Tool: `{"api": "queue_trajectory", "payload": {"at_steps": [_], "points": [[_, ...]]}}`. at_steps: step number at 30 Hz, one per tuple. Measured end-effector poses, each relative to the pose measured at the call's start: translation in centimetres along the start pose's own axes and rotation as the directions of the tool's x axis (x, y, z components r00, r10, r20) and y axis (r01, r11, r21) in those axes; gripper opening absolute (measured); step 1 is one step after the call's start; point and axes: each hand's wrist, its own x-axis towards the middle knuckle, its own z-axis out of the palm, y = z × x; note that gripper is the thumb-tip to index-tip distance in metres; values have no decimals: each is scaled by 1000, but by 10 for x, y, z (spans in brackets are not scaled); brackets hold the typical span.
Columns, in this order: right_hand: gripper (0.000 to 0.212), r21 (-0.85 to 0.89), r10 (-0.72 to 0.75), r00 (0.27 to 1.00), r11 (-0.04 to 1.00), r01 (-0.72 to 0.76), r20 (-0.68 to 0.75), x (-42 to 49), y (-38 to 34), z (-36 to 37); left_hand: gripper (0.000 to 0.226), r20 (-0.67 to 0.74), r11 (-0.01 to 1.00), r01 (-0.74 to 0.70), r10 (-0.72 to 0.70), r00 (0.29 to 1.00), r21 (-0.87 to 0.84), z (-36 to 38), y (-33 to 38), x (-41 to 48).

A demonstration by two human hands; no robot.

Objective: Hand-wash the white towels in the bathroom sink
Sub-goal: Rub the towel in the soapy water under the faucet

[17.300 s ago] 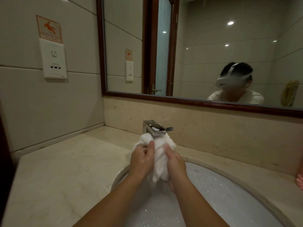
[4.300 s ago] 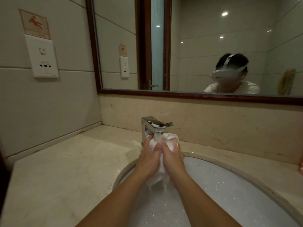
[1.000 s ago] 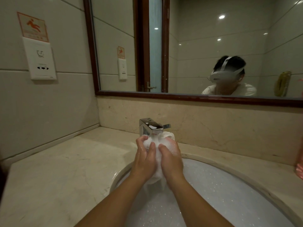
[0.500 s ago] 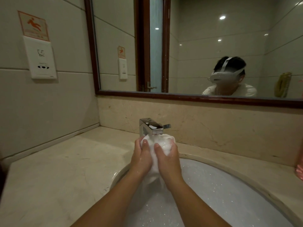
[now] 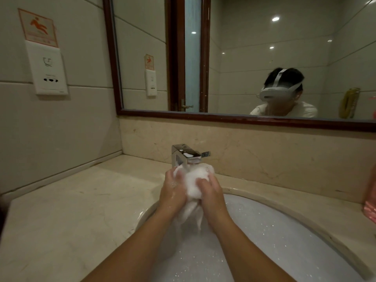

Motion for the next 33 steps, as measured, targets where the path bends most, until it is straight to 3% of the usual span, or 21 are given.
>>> {"api": "queue_trajectory", "payload": {"at_steps": [3,5,7,10,13,16,19,23,27,31,33], "points": [[59,-84,-57,998,995,60,38,1,2,0,35,-3,980,82,-83,997,-180,-2,3,-1],[59,-157,-69,997,985,71,24,4,0,5,34,0,992,37,-37,999,-117,-2,8,-4],[58,-176,-48,998,984,38,-50,10,-2,8,48,42,999,-38,38,998,-17,-6,9,-8],[62,-99,72,983,991,-90,-171,21,-1,5,81,133,995,-87,81,988,39,-12,3,-9],[38,57,106,980,994,-98,-167,21,-3,5,96,198,1000,-19,16,980,14,-11,-1,-8],[21,148,91,987,986,-71,-133,15,-7,4,74,268,960,155,-89,959,-234,-7,1,-12],[26,164,91,992,984,-76,-89,13,-8,4,52,247,914,201,-116,962,-352,-3,1,-11],[44,-89,16,999,996,-19,-41,11,-4,4,48,101,919,142,-112,989,-367,1,5,-9],[68,-46,122,991,991,-125,-61,13,4,9,50,65,943,120,-104,992,-311,2,5,-9],[54,-56,89,994,994,-93,-66,7,0,15,56,67,998,-39,42,997,-40,0,5,-12],[65,-102,31,997,994,-37,-64,3,-3,16,58,76,997,-69,67,995,24,1,1,-8]]}}
